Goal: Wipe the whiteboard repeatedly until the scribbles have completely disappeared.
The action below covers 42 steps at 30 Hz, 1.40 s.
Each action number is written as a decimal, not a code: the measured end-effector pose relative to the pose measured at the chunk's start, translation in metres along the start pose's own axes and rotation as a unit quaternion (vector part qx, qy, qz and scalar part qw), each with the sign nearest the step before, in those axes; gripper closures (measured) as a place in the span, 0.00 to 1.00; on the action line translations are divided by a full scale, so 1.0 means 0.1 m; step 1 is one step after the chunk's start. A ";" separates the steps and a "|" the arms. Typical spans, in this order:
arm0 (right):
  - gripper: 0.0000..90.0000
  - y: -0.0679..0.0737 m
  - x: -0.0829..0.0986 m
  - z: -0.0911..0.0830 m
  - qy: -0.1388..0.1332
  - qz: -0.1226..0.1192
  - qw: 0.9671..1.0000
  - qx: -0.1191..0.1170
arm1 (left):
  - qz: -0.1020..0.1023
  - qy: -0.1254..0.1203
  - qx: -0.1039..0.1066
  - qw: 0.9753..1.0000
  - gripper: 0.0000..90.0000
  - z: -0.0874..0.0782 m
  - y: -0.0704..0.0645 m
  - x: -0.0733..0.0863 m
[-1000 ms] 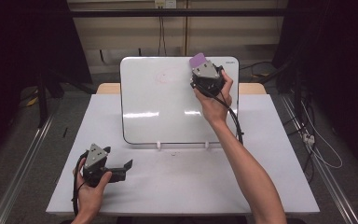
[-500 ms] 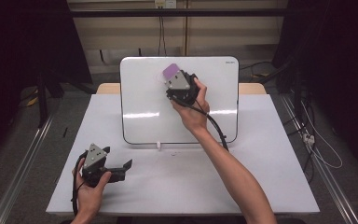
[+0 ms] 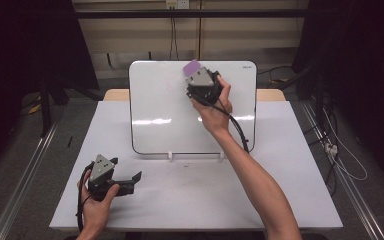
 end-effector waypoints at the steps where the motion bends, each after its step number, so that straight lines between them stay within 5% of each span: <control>1: 0.47 -0.07 -0.02 0.02 0.004 0.011 1.000 0.004 | 0.001 0.000 0.000 1.000 0.06 0.00 0.00 0.00; 3: 0.47 -0.14 -0.06 0.04 0.005 0.013 1.000 0.015 | 0.003 0.000 0.000 1.000 0.06 0.00 0.00 -0.01; 6: 0.47 -0.05 -0.14 0.09 0.006 -0.003 1.000 0.016 | 0.010 0.004 0.000 1.000 0.06 0.02 -0.02 -0.01; 14: 0.47 0.53 -0.21 0.11 0.005 -0.054 0.998 -0.028 | 0.011 -0.002 -0.005 1.000 0.06 -0.02 -0.01 0.00; 19: 0.47 0.91 -0.16 0.02 0.000 -0.060 0.996 -0.068 | 0.013 -0.002 -0.002 1.000 0.06 -0.01 -0.02 -0.01; 24: 0.47 1.09 -0.19 0.00 -0.004 -0.073 0.994 -0.083 | 0.015 0.001 -0.001 1.000 0.06 0.00 -0.03 -0.01; 29: 0.47 0.94 -0.26 0.09 -0.003 -0.043 0.997 -0.058 | 0.014 0.000 -0.002 1.000 0.06 -0.01 -0.02 -0.01; 35: 0.47 0.45 -0.22 0.12 0.007 0.023 1.000 -0.015 | 0.014 -0.001 -0.002 1.000 0.06 -0.01 -0.02 0.00; 42: 0.47 -0.12 0.05 -0.03 0.018 0.055 0.998 0.031 | 0.016 0.003 -0.002 1.000 0.06 0.00 -0.02 -0.01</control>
Point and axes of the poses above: each handheld gripper's, and its own axes: z roughly forward along the jaws, x roughly out of its underside, y roughly to its left, the point moved 1 cm from there along z, roughly forward along the jaws, and after that the axes turned 3 degrees about -y, right-handed, at the moved point
